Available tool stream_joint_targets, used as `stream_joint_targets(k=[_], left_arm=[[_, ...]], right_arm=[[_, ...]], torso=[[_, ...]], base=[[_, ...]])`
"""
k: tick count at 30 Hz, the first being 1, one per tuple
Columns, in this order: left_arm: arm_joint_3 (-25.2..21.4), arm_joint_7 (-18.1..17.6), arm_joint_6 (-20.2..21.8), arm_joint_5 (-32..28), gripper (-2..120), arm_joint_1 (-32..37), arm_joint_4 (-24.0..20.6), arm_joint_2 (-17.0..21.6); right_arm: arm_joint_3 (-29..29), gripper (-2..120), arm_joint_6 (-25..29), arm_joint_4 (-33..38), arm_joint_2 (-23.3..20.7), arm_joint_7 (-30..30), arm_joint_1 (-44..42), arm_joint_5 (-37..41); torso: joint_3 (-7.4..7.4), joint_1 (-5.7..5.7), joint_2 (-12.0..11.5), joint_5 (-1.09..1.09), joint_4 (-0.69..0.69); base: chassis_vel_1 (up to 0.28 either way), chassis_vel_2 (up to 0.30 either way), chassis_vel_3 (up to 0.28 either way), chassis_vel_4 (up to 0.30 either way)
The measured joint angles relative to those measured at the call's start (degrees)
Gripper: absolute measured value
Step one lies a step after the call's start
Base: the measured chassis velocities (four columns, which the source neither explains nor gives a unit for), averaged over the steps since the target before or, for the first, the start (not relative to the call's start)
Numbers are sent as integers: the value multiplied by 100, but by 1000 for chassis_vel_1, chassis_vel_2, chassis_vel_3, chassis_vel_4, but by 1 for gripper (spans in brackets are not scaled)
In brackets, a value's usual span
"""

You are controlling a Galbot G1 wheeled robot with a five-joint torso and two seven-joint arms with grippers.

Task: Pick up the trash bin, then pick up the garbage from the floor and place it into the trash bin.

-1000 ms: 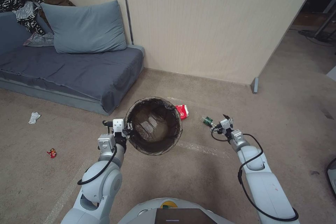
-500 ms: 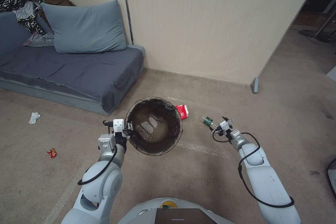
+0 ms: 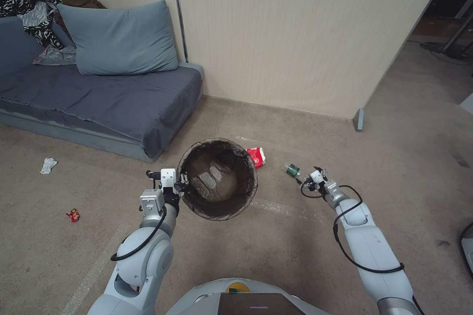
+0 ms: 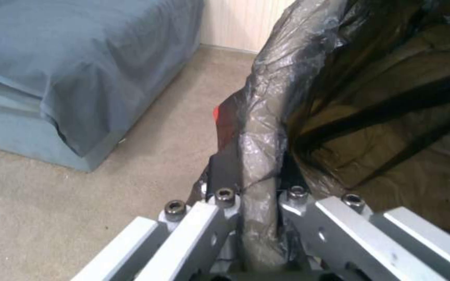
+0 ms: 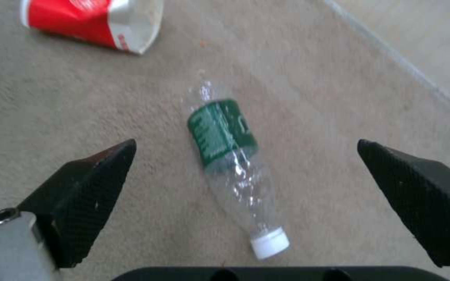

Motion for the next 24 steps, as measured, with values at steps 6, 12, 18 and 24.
stream_joint_targets(k=[6,12,18,24], left_arm=[[2,0,5,18,0,12,4,-1],[2,0,9,39,0,25,21,1],[30,0,12,62,0,29,46,-3],[62,3,13,95,0,32,70,-10]], right_arm=[[-23,100,-15,-548,86,153,264,-32],[-26,100,14,-1052,129,265,532,-101],[-30,100,100,-1349,137,294,770,-119],[-87,100,129,-1524,151,295,994,-122]], torso=[[0,0,0,1,1],[0,0,0,0,0],[0,0,0,0,0],[0,0,0,0,0]], base=[[0,0,0,0],[0,0,0,0],[0,0,0,0],[0,0,0,0]])
